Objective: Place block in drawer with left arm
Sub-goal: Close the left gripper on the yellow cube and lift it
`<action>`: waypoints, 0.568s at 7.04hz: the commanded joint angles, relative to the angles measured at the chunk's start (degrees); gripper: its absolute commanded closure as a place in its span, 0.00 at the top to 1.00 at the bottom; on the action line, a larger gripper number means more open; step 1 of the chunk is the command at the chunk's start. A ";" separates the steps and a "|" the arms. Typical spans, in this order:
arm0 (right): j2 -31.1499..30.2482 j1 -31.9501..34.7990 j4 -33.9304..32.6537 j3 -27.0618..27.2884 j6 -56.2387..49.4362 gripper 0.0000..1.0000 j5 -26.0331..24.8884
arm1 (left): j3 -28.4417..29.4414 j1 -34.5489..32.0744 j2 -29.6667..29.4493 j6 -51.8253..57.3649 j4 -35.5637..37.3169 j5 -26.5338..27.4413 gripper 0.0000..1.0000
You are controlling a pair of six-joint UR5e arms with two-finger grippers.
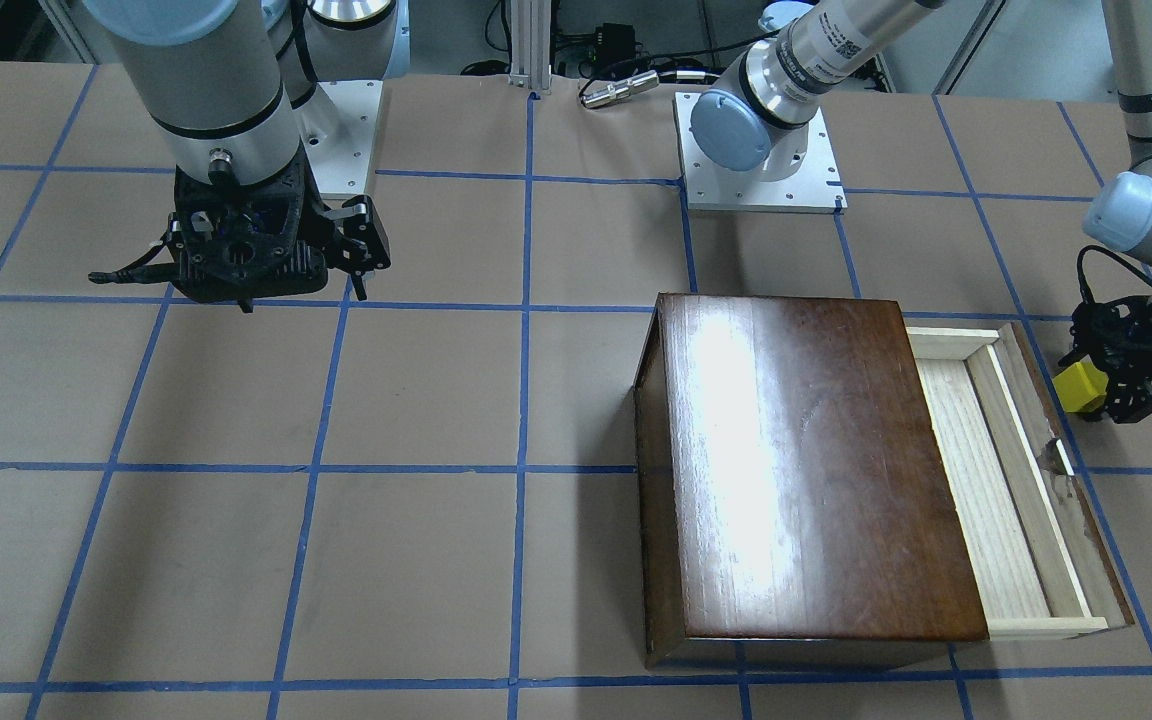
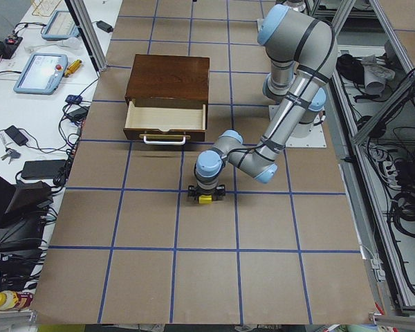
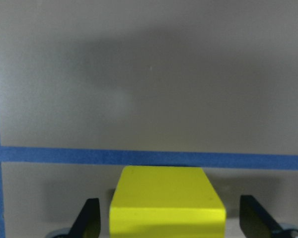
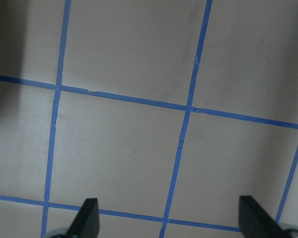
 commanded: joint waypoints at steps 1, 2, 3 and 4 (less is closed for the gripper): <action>0.00 0.00 0.00 0.00 0.04 1.00 -0.02 | 0.03 0.00 0.03 -0.06 0.11 0.07 0.06; 0.00 0.00 0.00 0.00 -0.05 1.00 -0.02 | 0.12 0.00 0.12 -0.06 0.11 0.07 0.00; 0.00 0.00 0.00 0.00 0.04 1.00 -0.02 | 0.12 0.00 0.03 -0.06 0.11 0.07 0.00; 0.00 0.00 0.00 0.00 0.04 1.00 -0.02 | 0.21 0.00 0.03 -0.06 0.11 0.07 0.00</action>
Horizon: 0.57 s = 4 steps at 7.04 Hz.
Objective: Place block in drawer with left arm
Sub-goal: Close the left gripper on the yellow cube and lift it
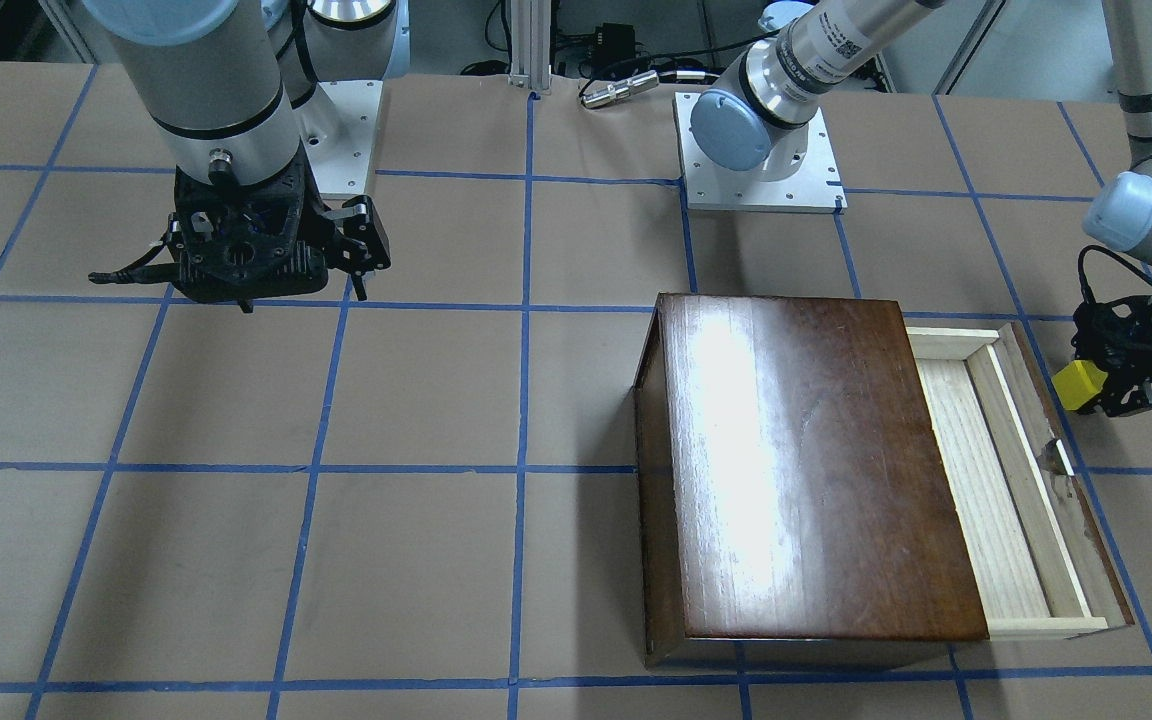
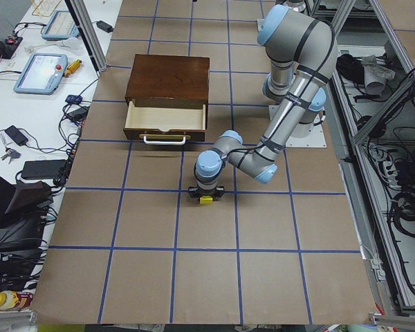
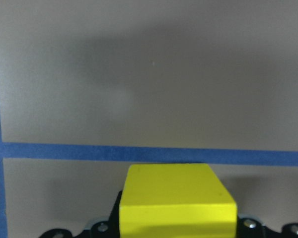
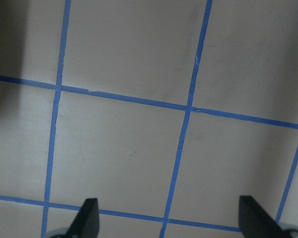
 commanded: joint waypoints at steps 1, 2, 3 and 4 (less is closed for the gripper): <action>0.00 0.00 0.00 0.00 0.02 1.00 0.00 | -0.01 0.00 -0.01 0.00 0.00 0.00 0.00; 0.00 0.00 0.00 0.00 -0.06 1.00 0.00 | 0.16 0.00 0.08 0.00 0.00 0.00 0.00; 0.00 0.00 0.00 0.00 -0.07 1.00 0.00 | 0.17 0.00 -0.01 0.00 0.00 0.00 0.00; 0.00 0.00 0.00 0.00 -0.07 1.00 0.00 | 0.34 0.00 0.60 -0.44 -0.08 -0.26 0.00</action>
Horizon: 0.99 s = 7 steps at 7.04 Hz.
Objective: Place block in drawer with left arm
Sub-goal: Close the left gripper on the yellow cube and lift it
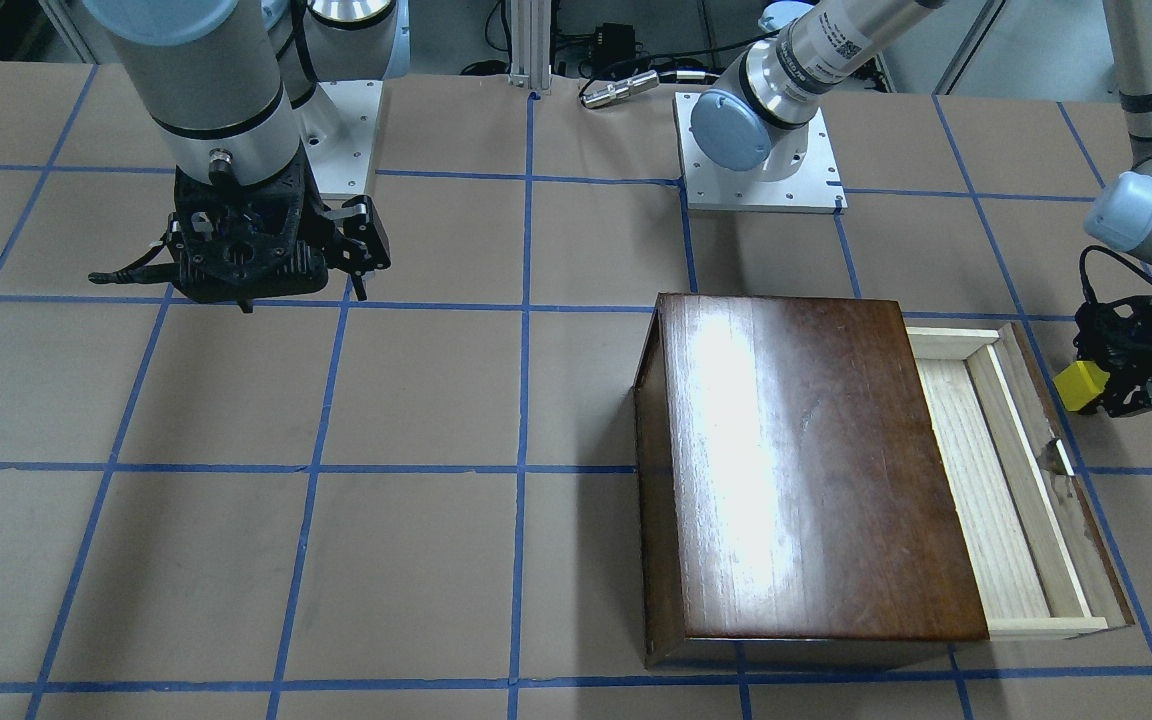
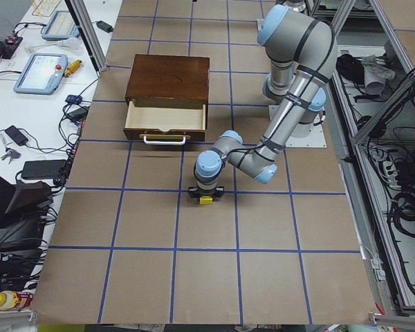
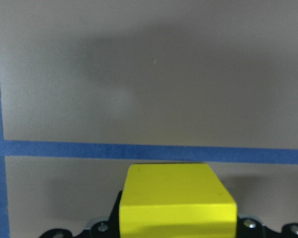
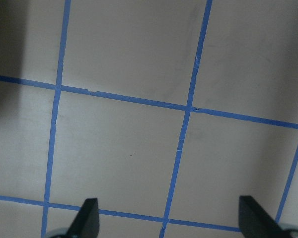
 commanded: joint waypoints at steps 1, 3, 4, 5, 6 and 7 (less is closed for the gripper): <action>0.00 0.00 0.00 0.00 -0.01 1.00 0.00 | 1.10 -0.52 2.63 -2.17 -1.46 -1.69 0.00; 0.00 0.00 0.00 0.00 -0.01 1.00 0.00 | 12.90 -1.31 6.24 -3.76 -22.10 -2.66 0.00; 0.00 0.00 0.00 0.00 0.08 1.00 0.00 | 20.72 -3.41 6.69 -5.68 -30.57 -3.63 0.00; 0.00 0.00 0.00 0.00 -0.01 1.00 0.00 | 25.24 -7.87 7.74 -5.88 -32.57 -3.03 0.00; 0.00 0.00 0.00 0.00 -0.01 1.00 0.00 | 27.02 -12.26 8.88 -8.32 -34.94 -2.33 0.00; 0.00 0.00 0.00 0.00 0.08 1.00 0.00 | 27.22 -15.18 9.41 -12.52 -35.83 -2.06 0.00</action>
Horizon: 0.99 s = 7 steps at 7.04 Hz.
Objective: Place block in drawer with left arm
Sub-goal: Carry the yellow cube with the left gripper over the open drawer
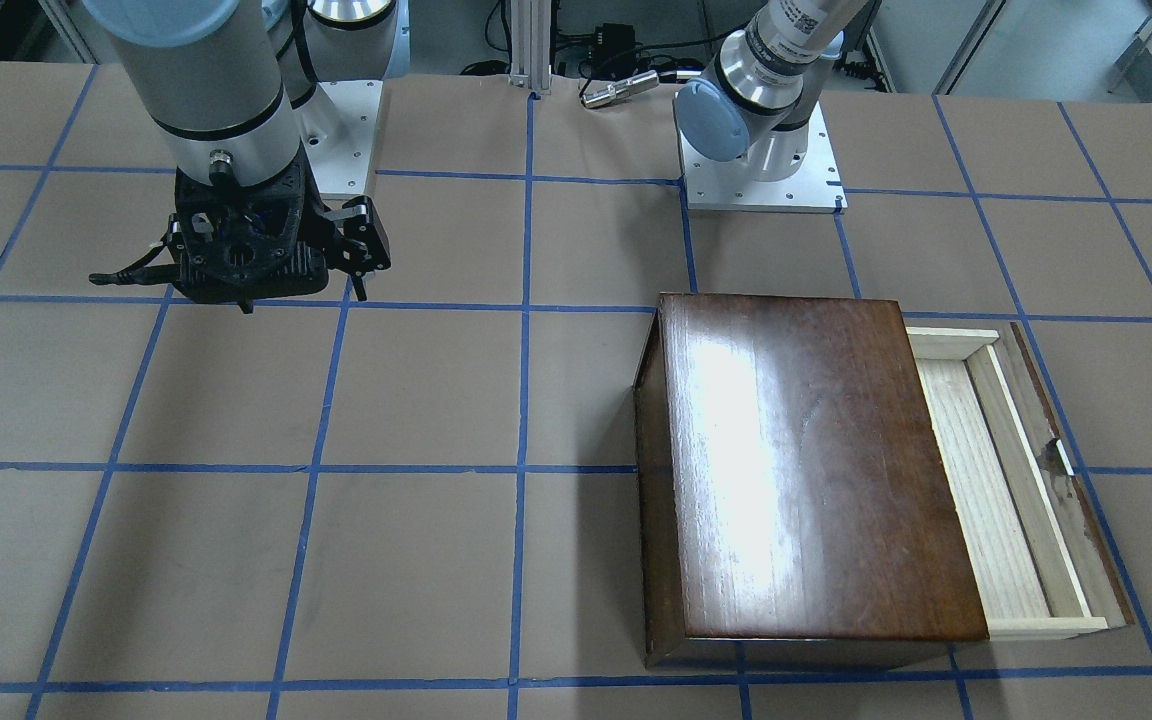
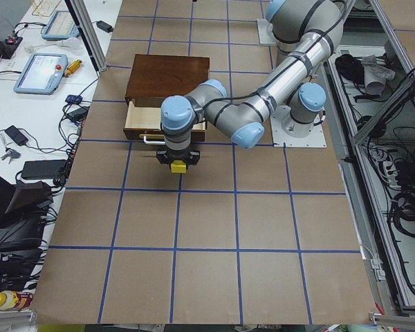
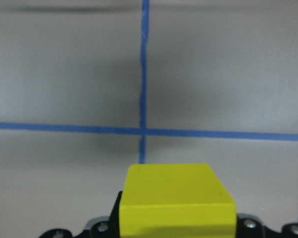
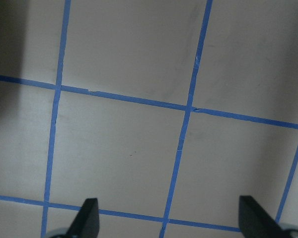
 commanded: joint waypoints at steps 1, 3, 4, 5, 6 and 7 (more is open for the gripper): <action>0.00 0.00 0.00 0.00 0.07 1.00 0.00 | 1.29 -8.09 0.73 -7.81 -2.01 0.79 0.00; 0.00 0.00 0.00 0.00 -0.02 1.00 0.00 | 0.50 -17.05 -0.24 -17.63 -1.22 2.64 0.00; 0.00 0.00 0.00 0.00 0.06 1.00 0.09 | 0.06 -18.92 -0.77 -20.56 -1.22 2.38 0.00; 0.00 0.00 0.00 0.00 0.07 1.00 0.00 | -1.43 -19.20 -1.03 -21.63 -1.05 2.03 0.00; 0.00 0.00 0.00 0.00 -0.02 1.00 0.00 | -3.96 -19.38 -1.12 -21.73 -0.35 1.94 0.00; 0.00 0.00 0.00 0.00 -0.02 1.00 0.00 | -7.04 -20.16 -1.12 -21.73 2.18 2.11 0.00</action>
